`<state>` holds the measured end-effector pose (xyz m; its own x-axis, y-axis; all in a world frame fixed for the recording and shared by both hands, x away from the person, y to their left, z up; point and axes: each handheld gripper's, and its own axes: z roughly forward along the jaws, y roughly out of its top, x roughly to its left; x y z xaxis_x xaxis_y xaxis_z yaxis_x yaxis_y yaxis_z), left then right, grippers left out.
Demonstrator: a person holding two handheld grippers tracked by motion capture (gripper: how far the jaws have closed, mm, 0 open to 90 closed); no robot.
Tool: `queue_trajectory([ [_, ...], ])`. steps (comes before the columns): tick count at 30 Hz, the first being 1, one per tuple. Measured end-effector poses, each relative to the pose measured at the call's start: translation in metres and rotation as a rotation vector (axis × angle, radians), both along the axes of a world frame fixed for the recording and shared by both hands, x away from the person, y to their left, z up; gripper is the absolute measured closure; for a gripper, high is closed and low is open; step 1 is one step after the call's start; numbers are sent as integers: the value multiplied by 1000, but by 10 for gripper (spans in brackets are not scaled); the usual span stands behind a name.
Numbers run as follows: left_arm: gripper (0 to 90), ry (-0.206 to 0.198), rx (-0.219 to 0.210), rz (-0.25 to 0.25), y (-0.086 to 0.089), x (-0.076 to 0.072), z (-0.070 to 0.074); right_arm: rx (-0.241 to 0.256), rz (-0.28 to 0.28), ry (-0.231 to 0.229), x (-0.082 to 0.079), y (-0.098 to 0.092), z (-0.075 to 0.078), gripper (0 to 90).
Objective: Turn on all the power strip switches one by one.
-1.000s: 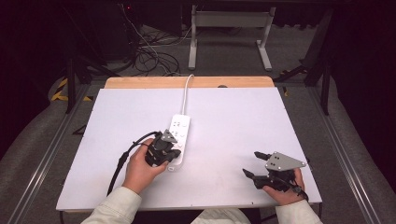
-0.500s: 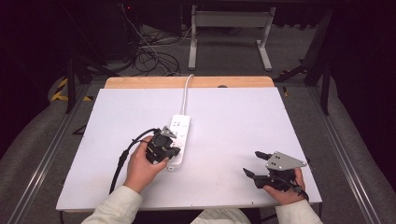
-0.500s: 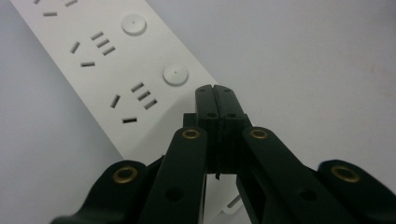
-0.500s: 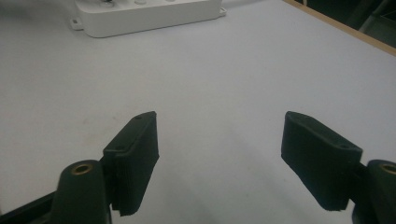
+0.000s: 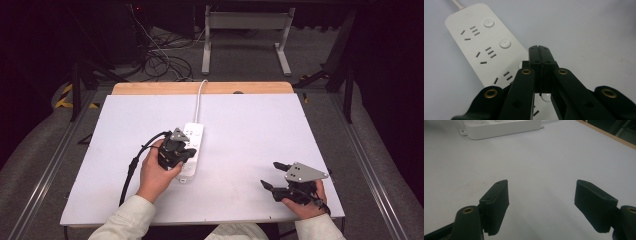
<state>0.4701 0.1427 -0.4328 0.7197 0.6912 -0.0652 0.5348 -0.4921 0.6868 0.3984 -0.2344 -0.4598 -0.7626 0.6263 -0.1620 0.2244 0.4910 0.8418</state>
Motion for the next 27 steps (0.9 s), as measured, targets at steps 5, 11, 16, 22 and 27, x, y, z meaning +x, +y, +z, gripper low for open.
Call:
queue_trajectory([
  [5, 898, 3, 15, 9, -2, 9, -8, 1, 1, 1, 0, -1, 0, 282],
  [11, 898, -7, 61, 24, -7, 12, -14, 1, 3, 1, 0, 0, 0, 282],
  [16, 898, -3, 71, 28, -6, 15, -17, 0, 4, 2, 0, 0, 0, 283],
  [22, 898, 2, 63, 22, -6, 15, -18, -1, 6, 4, 0, 0, -1, 285],
  [27, 898, -6, 67, 21, -6, 14, -18, -3, 7, 4, 0, 0, 0, 285],
])
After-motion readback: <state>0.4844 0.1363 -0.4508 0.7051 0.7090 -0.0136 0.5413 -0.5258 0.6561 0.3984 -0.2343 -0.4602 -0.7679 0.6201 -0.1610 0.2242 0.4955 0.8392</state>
